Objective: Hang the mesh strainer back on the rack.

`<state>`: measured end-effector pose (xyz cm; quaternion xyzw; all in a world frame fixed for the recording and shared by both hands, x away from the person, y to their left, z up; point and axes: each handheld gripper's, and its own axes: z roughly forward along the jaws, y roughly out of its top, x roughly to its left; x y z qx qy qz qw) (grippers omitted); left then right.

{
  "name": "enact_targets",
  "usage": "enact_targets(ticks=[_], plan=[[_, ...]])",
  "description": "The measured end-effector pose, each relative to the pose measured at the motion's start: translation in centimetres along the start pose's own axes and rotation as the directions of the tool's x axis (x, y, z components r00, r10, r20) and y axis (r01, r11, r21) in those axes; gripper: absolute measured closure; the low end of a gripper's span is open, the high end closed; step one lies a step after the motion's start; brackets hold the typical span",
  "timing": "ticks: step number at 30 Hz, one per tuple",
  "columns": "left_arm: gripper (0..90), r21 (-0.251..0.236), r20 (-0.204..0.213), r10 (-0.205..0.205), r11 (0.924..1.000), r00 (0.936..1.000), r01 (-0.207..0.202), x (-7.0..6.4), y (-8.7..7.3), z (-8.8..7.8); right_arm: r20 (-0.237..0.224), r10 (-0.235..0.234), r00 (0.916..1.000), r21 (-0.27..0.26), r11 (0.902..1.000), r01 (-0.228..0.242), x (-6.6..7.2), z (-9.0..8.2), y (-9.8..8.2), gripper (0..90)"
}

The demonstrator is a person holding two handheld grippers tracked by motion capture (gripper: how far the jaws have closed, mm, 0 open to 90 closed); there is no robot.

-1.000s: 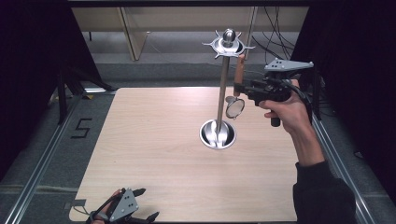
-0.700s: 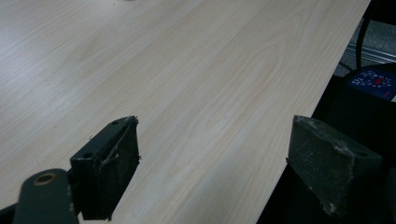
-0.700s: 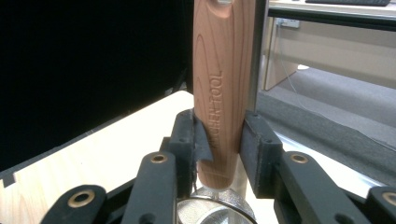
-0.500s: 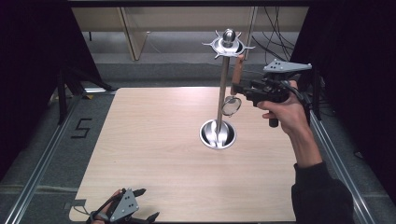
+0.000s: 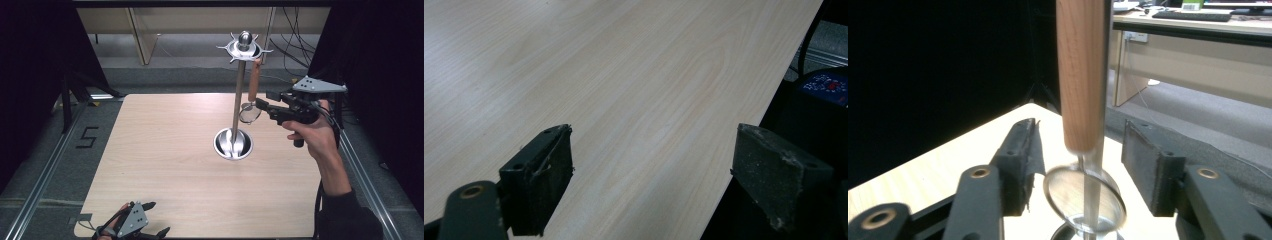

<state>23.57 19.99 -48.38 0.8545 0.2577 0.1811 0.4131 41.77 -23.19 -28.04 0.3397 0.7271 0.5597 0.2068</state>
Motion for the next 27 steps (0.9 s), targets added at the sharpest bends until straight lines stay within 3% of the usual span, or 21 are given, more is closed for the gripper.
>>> enact_targets(ticks=[2,5,10,11,15,19,23,27], plan=[[16.0,0.000,0.002,0.001,1.0000,1.0000,-0.001,0.0,0.0,0.0,0.010,-0.033,0.9994,-0.006,0.9994,0.033,-0.3,-0.1,-0.4,46.7],[16.0,-0.010,-0.001,-0.010,0.9999,0.9999,0.010,-0.1,0.0,0.1,0.011,-0.011,0.9999,0.008,0.9999,0.011,-0.2,-0.3,-1.2,45.9],[16.0,-0.016,-0.001,-0.015,0.9998,0.9999,0.015,0.0,0.0,0.1,0.031,-0.033,0.9990,0.000,0.9994,0.033,-0.2,-0.5,-2.3,44.2],[16.0,-0.017,0.001,-0.016,0.9997,0.9999,0.016,-0.1,0.0,0.1,0.016,-0.019,0.9997,0.015,0.9997,0.018,0.0,-0.5,-2.5,43.6],[16.0,-0.006,0.005,-0.019,0.9998,0.9998,0.019,-0.1,0.0,0.0,0.027,-0.047,0.9985,0.009,0.9988,0.047,0.3,-0.5,-3.4,42.9],[16.0,-0.021,-0.002,-0.023,0.9995,0.9997,0.023,-0.1,0.0,0.1,0.025,-0.032,0.9992,0.009,0.9995,0.031,0.8,-0.3,-4.4,42.0],[16.0,-0.001,0.003,-0.012,0.9999,0.9999,0.012,0.0,0.0,-0.1,0.025,-0.033,0.9991,0.039,0.9987,0.032,0.9,-0.1,-5.0,41.6],[16.0,0.015,-0.003,0.015,0.9998,0.9999,-0.015,0.1,0.1,-0.2,0.024,-0.042,0.9988,0.033,0.9986,0.041,0.7,-0.1,-5.3,40.7]])
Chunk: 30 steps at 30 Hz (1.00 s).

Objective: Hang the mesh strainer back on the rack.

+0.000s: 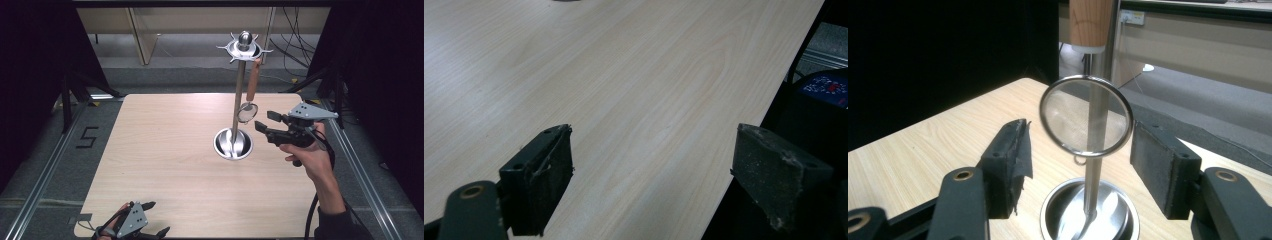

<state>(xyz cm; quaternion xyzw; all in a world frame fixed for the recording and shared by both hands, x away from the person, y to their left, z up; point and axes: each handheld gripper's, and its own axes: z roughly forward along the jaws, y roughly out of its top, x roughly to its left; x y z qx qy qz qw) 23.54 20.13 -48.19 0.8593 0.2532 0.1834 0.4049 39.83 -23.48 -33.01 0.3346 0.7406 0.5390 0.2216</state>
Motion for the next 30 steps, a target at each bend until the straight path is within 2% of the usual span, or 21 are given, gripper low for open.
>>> enact_targets(ticks=[2,3,4,5,6,8,10,11,13,14,17,18,20,21,22,23,24,26,27,28,30], plan=[[16.0,0.003,0.003,-0.001,1.0000,1.0000,0.001,0.0,0.0,0.0,0.012,0.009,0.9999,0.003,1.0000,-0.009,-0.1,-0.1,-0.2,40.3],[16.0,0.002,0.002,0.001,1.0000,1.0000,-0.001,0.0,0.0,0.0,-0.002,0.022,0.9998,0.010,0.9997,-0.022,0.0,-0.1,-0.3,40.1],[16.0,-0.004,0.002,-0.001,1.0000,1.0000,0.001,0.0,0.0,0.0,0.015,0.012,0.9998,0.005,0.9999,-0.012,-0.1,-0.1,-0.4,40.0],[16.0,-0.008,0.009,-0.006,0.9999,0.9999,0.006,-0.1,0.0,0.0,0.010,0.006,0.9999,0.012,0.9999,-0.006,-0.2,-0.1,-0.5,40.0],[16.0,-0.023,-0.004,-0.012,0.9997,0.9999,0.012,-0.1,0.0,0.1,0.013,0.010,0.9999,0.020,0.9998,-0.010,-0.2,-0.1,-0.6,40.0],[16.0,-0.025,-0.008,-0.001,0.9997,1.0000,0.001,-0.1,0.0,0.0,-0.015,0.035,0.9993,0.021,0.9992,-0.035,-0.2,0.1,-0.9,40.1],[16.0,-0.032,-0.007,-0.012,0.9994,0.9999,0.012,-0.2,0.1,0.0,-0.007,0.037,0.9993,0.029,0.9989,-0.037,-0.1,0.1,-1.0,40.0],[16.0,-0.032,-0.008,-0.011,0.9994,0.9999,0.011,-0.2,0.0,0.0,-0.021,0.051,0.9985,0.030,0.9983,-0.050,-0.1,0.2,-1.1,39.9],[16.0,-0.020,-0.010,-0.001,0.9998,0.9999,0.001,-0.2,0.1,-0.1,-0.016,0.052,0.9985,0.037,0.9980,-0.051,0.0,0.2,-1.2,39.9],[16.0,-0.035,-0.009,-0.017,0.9992,0.9998,0.017,-0.3,0.0,0.0,-0.020,0.037,0.9991,0.034,0.9988,-0.036,0.0,0.3,-1.2,39.8],[16.0,-0.048,-0.010,-0.019,0.9987,0.9998,0.019,-0.3,0.0,0.0,-0.013,0.021,0.9997,0.033,0.9993,-0.021,0.1,0.4,-1.4,39.5],[15.9,-0.038,-0.015,-0.006,0.9993,0.9999,0.005,-0.2,0.0,-0.1,-0.020,0.043,0.9989,0.046,0.9980,-0.042,0.3,0.4,-1.5,39.3],[16.0,-0.032,-0.019,0.001,0.9995,0.9998,-0.002,-0.1,0.1,-0.1,-0.012,0.030,0.9995,0.043,0.9986,-0.030,0.3,0.4,-1.6,39.1],[15.9,-0.046,-0.013,-0.017,0.9988,0.9998,0.016,-0.3,0.0,0.0,-0.021,0.018,0.9996,0.042,0.9990,-0.017,0.2,0.5,-1.7,39.1],[16.0,-0.033,-0.004,-0.018,0.9993,0.9998,0.017,-0.2,0.1,-0.1,-0.011,0.024,0.9997,0.043,0.9988,-0.024,0.3,0.5,-1.8,38.9],[16.0,-0.035,-0.005,-0.017,0.9993,0.9998,0.016,-0.2,0.1,-0.1,-0.023,0.031,0.9993,0.051,0.9983,-0.030,0.2,0.5,-1.9,38.8],[16.0,-0.039,-0.013,-0.013,0.9992,0.9998,0.012,-0.2,0.1,-0.1,-0.014,0.021,0.9997,0.061,0.9980,-0.020,0.1,0.4,-1.9,38.7],[16.0,-0.035,-0.012,0.003,0.9994,0.9999,-0.003,-0.1,0.1,-0.2,-0.015,0.044,0.9989,0.054,0.9976,-0.044,0.2,0.5,-2.2,38.4],[16.0,-0.020,-0.003,0.010,0.9997,0.9999,-0.010,0.0,0.1,-0.3,-0.015,0.024,0.9996,0.051,0.9985,-0.023,0.0,0.5,-2.2,38.4],[15.9,-0.020,-0.003,0.009,0.9998,1.0000,-0.009,0.0,0.1,-0.3,-0.026,0.051,0.9984,0.065,0.9967,-0.049,0.2,0.5,-2.3,38.2],[16.0,-0.020,-0.002,0.009,0.9998,1.0000,-0.009,0.0,0.1,-0.3,-0.016,0.027,0.9995,0.059,0.9979,-0.026,0.0,0.5,-2.5,38.0]])
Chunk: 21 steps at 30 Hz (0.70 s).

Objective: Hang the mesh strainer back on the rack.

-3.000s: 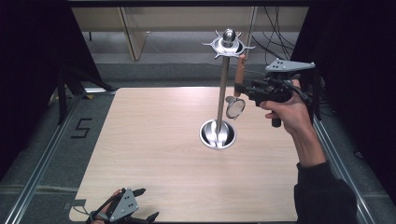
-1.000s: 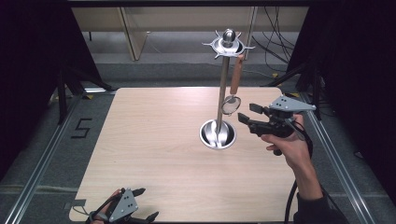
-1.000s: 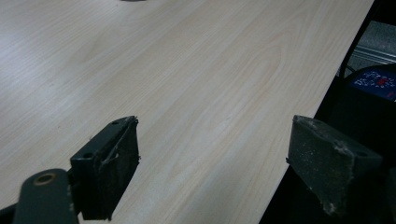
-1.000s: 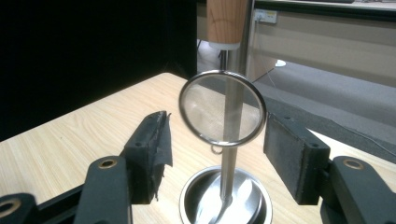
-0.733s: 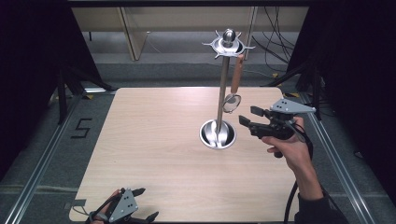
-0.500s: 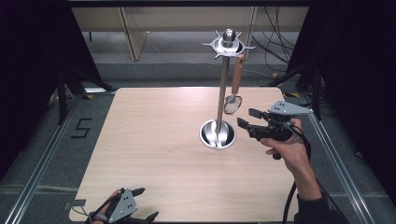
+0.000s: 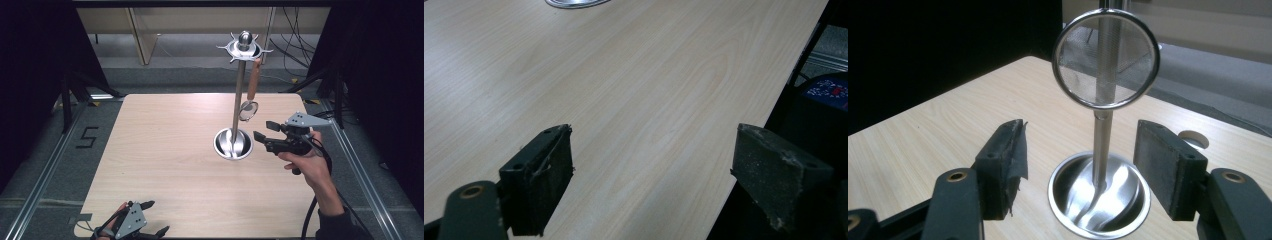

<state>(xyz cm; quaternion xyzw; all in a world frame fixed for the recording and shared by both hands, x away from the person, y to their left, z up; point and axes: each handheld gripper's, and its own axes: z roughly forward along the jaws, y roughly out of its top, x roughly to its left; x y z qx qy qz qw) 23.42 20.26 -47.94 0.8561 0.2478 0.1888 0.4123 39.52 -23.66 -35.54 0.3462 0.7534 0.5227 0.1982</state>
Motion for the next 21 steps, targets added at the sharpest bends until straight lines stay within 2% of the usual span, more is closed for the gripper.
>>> enact_targets(ticks=[1,2,3,4,5,7,8,11,13,14,15,19,20,21], plan=[[16.0,-0.014,-0.008,-0.002,0.9999,1.0000,0.001,-0.1,0.0,0.1,-0.015,0.020,0.9997,0.012,0.9997,-0.020,0.1,0.1,-0.1,37.9],[15.9,-0.012,-0.008,0.000,0.9999,1.0000,0.000,-0.1,0.0,0.1,-0.004,0.032,0.9995,0.027,0.9991,-0.031,0.2,0.0,-0.2,37.7],[15.9,-0.014,-0.011,0.001,0.9999,0.9999,-0.001,-0.1,0.0,0.1,0.000,0.010,0.9999,0.023,0.9997,-0.010,0.0,0.1,-0.3,37.6],[15.9,0.000,-0.003,0.004,1.0000,1.0000,-0.004,0.0,0.0,0.0,-0.009,0.020,0.9997,0.018,0.9996,-0.020,0.1,0.2,-0.4,37.5],[16.0,-0.003,-0.004,0.003,1.0000,1.0000,-0.003,0.0,0.0,0.0,-0.001,0.002,1.0000,0.022,0.9998,-0.002,0.0,0.2,-0.4,37.4],[16.0,-0.001,-0.005,0.004,1.0000,1.0000,-0.004,0.0,0.0,0.0,-0.004,0.011,0.9999,0.033,0.9994,-0.011,0.1,0.3,-0.5,37.2],[15.9,-0.002,-0.005,0.005,1.0000,1.0000,-0.005,0.0,0.0,0.0,-0.008,0.033,0.9994,0.032,0.9989,-0.033,0.2,0.4,-0.6,37.1],[16.0,-0.002,-0.006,0.005,1.0000,1.0000,-0.005,0.0,0.0,0.0,-0.006,0.004,1.0000,0.041,0.9991,-0.004,0.1,0.4,-0.7,36.8],[15.9,-0.013,-0.012,0.000,0.9999,0.9999,0.000,-0.1,-0.1,0.1,-0.006,0.024,0.9997,0.035,0.9991,-0.023,0.3,0.4,-0.8,36.5],[15.9,-0.015,-0.015,-0.004,0.9999,0.9999,0.004,-0.1,-0.1,0.1,0.011,0.030,0.9995,0.014,0.9994,-0.030,0.4,0.5,-0.9,36.3],[15.9,-0.003,-0.010,-0.002,1.0000,0.9999,0.002,-0.1,0.0,0.1,0.011,0.030,0.9995,0.014,0.9994,-0.030,0.4,0.5,-0.9,36.3],[15.7,-0.004,-0.008,-0.001,1.0000,1.0000,0.000,-0.1,0.0,0.1,-0.007,0.003,1.0000,0.031,0.9995,-0.003,0.1,0.5,-1.0,35.8],[15.7,-0.008,-0.012,-0.006,1.0000,0.9999,0.006,-0.1,0.0,0.1,0.005,0.008,1.0000,0.023,0.9997,-0.009,0.2,0.6,-1.1,35.6],[15.7,-0.004,-0.010,0.000,1.0000,1.0000,0.000,-0.1,0.0,0.1,-0.003,0.026,0.9997,0.046,0.9986,-0.025,0.3,0.5,-1.2,35.4]])
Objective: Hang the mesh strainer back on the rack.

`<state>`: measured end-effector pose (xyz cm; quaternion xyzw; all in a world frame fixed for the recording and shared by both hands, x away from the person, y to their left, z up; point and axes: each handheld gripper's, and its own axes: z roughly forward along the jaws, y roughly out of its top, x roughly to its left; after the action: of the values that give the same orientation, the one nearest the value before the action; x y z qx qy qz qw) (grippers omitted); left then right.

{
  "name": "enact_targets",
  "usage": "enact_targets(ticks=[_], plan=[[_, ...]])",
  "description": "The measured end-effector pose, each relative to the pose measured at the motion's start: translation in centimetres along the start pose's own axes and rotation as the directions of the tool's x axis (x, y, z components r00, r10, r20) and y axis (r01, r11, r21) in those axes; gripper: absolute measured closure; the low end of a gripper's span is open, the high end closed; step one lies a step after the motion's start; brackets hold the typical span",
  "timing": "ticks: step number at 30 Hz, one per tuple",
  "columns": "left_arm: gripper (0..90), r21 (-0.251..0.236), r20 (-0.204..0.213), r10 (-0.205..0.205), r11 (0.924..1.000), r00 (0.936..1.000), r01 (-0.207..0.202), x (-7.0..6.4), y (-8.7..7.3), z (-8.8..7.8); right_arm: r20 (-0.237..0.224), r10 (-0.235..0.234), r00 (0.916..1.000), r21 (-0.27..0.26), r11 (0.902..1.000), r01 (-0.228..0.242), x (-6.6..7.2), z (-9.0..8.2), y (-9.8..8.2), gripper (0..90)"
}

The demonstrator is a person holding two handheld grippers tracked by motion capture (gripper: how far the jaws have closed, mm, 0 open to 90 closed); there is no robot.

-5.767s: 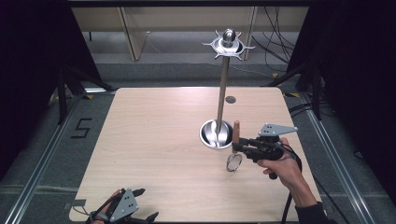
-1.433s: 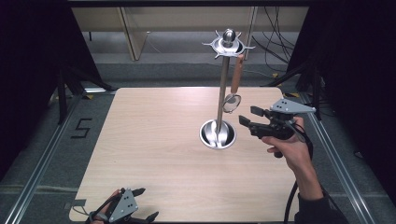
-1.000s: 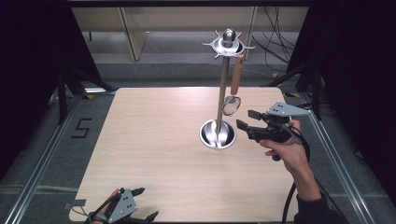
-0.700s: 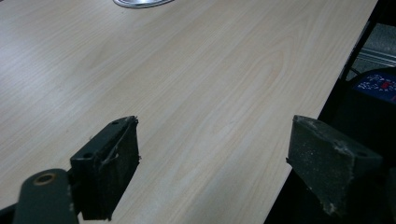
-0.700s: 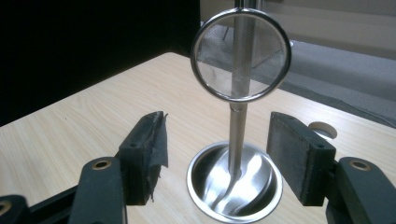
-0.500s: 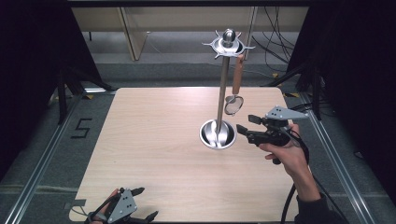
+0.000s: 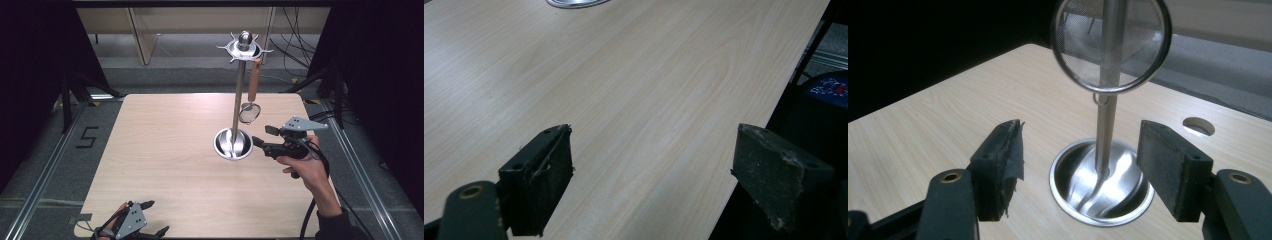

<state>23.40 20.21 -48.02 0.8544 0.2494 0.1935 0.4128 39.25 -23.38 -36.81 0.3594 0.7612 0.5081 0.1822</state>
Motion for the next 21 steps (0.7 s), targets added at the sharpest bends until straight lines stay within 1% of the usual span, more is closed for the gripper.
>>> enact_targets(ticks=[1,2,4,5,6,7,8,9,10,11,12,13,14,15,16,17,18,19,20,21], plan=[[15.7,0.004,-0.002,0.003,1.0000,1.0000,-0.003,0.0,0.0,0.0,-0.001,0.003,1.0000,0.007,1.0000,-0.003,0.0,0.1,-0.1,35.2],[15.8,-0.015,-0.006,-0.020,0.9997,0.9998,0.020,-0.1,0.0,0.1,-0.004,-0.011,0.9999,0.000,0.9999,0.011,-0.1,0.2,-0.2,35.1],[15.7,-0.016,-0.004,-0.019,0.9997,0.9998,0.019,-0.1,0.0,0.1,0.004,-0.001,1.0000,0.015,0.9999,0.001,-0.1,0.2,-0.3,34.8],[15.7,-0.017,-0.005,-0.020,0.9997,0.9998,0.020,-0.1,0.0,0.1,-0.002,-0.003,1.0000,0.003,1.0000,0.003,-0.1,0.4,-0.5,34.7],[15.7,-0.020,-0.006,-0.020,0.9996,0.9998,0.020,-0.1,0.0,0.1,0.013,0.011,0.9999,0.003,0.9999,-0.011,0.0,0.4,-0.6,34.7],[15.7,-0.017,-0.004,-0.020,0.9997,0.9998,0.020,-0.1,0.0,0.1,0.016,-0.001,0.9999,-0.007,1.0000,0.001,-0.2,0.6,-0.8,34.7],[15.7,-0.018,-0.005,-0.019,0.9997,0.9998,0.019,-0.1,0.0,0.1,0.009,0.003,1.0000,0.011,0.9999,-0.004,-0.2,0.6,-0.9,34.5],[15.7,-0.017,-0.005,-0.018,0.9997,0.9998,0.018,-0.1,0.0,0.1,0.007,0.031,0.9995,0.026,0.9992,-0.031,-0.1,0.6,-1.1,34.5],[15.6,-0.014,-0.008,-0.015,0.9998,0.9999,0.015,-0.1,0.0,0.1,0.008,-0.002,1.0000,0.003,1.0000,0.002,-0.4,0.9,-1.2,34.4],[15.6,-0.014,-0.008,-0.015,0.9998,0.9998,0.015,-0.1,0.0,0.1,0.009,0.030,0.9995,0.024,0.9992,-0.030,-0.1,0.8,-1.3,34.3],[15.6,-0.015,-0.007,-0.018,0.9997,0.9998,0.018,-0.1,0.0,0.1,0.011,0.021,0.9997,0.007,0.9997,-0.021,-0.2,1.0,-1.4,34.2],[15.6,-0.015,-0.007,-0.020,0.9997,0.9998,0.019,-0.1,0.0,0.1,0.005,0.023,0.9997,0.037,0.9991,-0.023,-0.2,0.9,-1.5,34.1],[15.6,-0.018,-0.008,-0.021,0.9996,0.9998,0.020,-0.2,0.0,0.1,-0.001,0.009,1.0000,0.027,0.9996,-0.009,-0.3,1.1,-1.6,34.1],[15.6,-0.018,-0.009,-0.020,0.9997,0.9998,0.020,-0.2,0.0,0.1,0.011,0.021,0.9997,0.035,0.9992,-0.022,-0.1,1.1,-1.7,34.1],[15.6,-0.017,-0.006,-0.020,0.9997,0.9998,0.020,-0.2,0.0,0.1,-0.005,0.040,0.9992,0.046,0.9981,-0.040,0.0,1.2,-1.8,34.0],[15.6,-0.016,-0.007,-0.020,0.9997,0.9998,0.020,-0.2,0.0,0.1,0.005,0.013,0.9999,0.032,0.9994,-0.013,-0.2,1.4,-2.0,34.0],[15.6,-0.016,-0.007,-0.020,0.9997,0.9998,0.020,-0.1,0.0,0.1,0.009,0.013,0.9999,0.041,0.9990,-0.013,-0.2,1.4,-2.1,33.9],[15.6,-0.012,-0.009,-0.016,0.9998,0.9998,0.016,-0.1,0.0,0.1,0.004,0.031,0.9995,0.038,0.9988,-0.031,0.0,1.5,-2.2,33.9],[15.6,-0.006,-0.012,-0.008,0.9999,0.9999,0.008,0.0,0.0,0.1,0.003,0.039,0.9992,0.061,0.9973,-0.040,0.1,1.5,-2.3,33.9],[15.6,-0.017,-0.006,-0.020,0.9997,0.9998,0.020,-0.1,0.0,0.1,0.000,0.032,0.9995,0.050,0.9982,-0.032,0.0,1.6,-2.4,33.9]])
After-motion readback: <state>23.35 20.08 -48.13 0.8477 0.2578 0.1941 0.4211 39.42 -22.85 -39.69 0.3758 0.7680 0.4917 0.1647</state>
